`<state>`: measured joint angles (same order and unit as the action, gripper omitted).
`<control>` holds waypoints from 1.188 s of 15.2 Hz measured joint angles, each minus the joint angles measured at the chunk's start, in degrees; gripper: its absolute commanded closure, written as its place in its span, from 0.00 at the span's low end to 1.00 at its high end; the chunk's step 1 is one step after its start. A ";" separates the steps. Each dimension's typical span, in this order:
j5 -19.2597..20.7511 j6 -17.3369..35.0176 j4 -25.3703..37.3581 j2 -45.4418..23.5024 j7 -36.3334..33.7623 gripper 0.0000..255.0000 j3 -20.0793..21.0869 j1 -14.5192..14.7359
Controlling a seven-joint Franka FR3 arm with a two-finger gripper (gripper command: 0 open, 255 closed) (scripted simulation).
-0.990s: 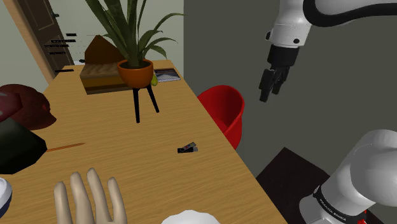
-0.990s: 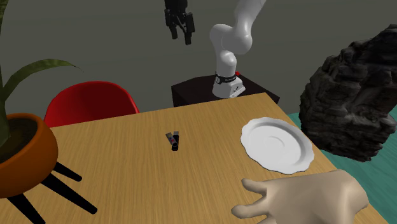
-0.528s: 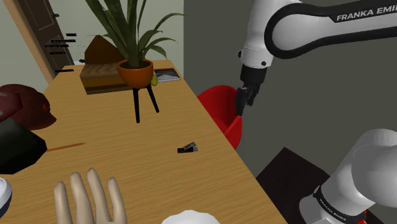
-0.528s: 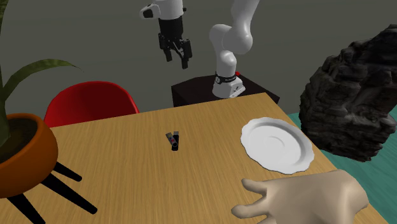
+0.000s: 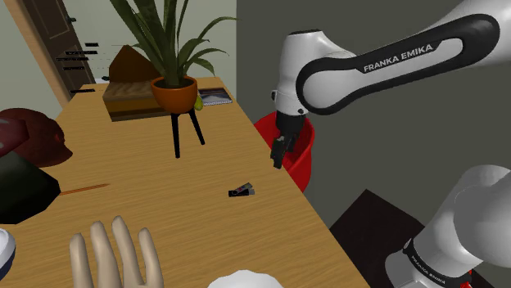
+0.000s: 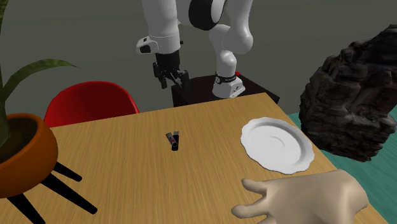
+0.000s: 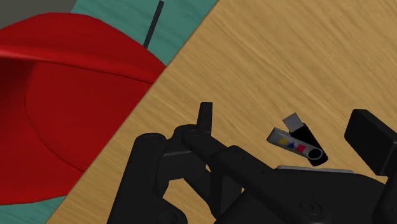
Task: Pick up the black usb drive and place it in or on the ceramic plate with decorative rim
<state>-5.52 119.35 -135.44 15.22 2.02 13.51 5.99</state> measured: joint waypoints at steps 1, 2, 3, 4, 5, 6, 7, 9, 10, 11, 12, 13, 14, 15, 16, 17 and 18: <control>0.47 1.65 0.39 -1.91 0.16 0.00 0.45 0.18; 1.06 2.71 1.43 -3.90 0.28 0.00 0.86 0.31; 1.59 4.19 2.12 -5.97 -0.23 0.00 1.65 0.74; 2.18 5.71 2.39 -7.70 -0.07 0.00 2.02 0.93; 2.90 6.78 3.41 -9.71 -0.29 0.00 2.51 1.20; 3.74 7.84 4.48 -11.78 -0.45 0.00 2.92 1.43; 4.61 9.00 5.37 -13.79 -0.55 0.00 3.25 1.66; 6.51 11.18 7.23 -17.80 -0.96 0.00 3.85 2.26; 7.44 12.01 8.32 -19.75 -1.37 0.00 4.08 2.60; 7.96 12.77 8.60 -20.81 -1.77 0.00 4.24 2.87; 8.30 13.61 8.39 -21.46 -1.98 0.00 4.29 3.01; 8.71 14.29 8.58 -22.35 -2.27 0.00 4.28 3.12; 9.02 14.96 8.53 -23.00 -2.48 0.00 4.24 3.19; 9.22 15.79 8.02 -23.35 -2.62 0.00 4.21 3.23; 9.52 16.50 7.93 -23.99 -2.78 0.00 4.13 3.26; 9.78 17.16 7.77 -24.52 -2.96 0.00 4.07 3.31; 10.02 17.77 7.58 -24.97 -3.14 0.00 4.01 3.36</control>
<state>4.50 137.12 -127.86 -9.75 -1.12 17.53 9.35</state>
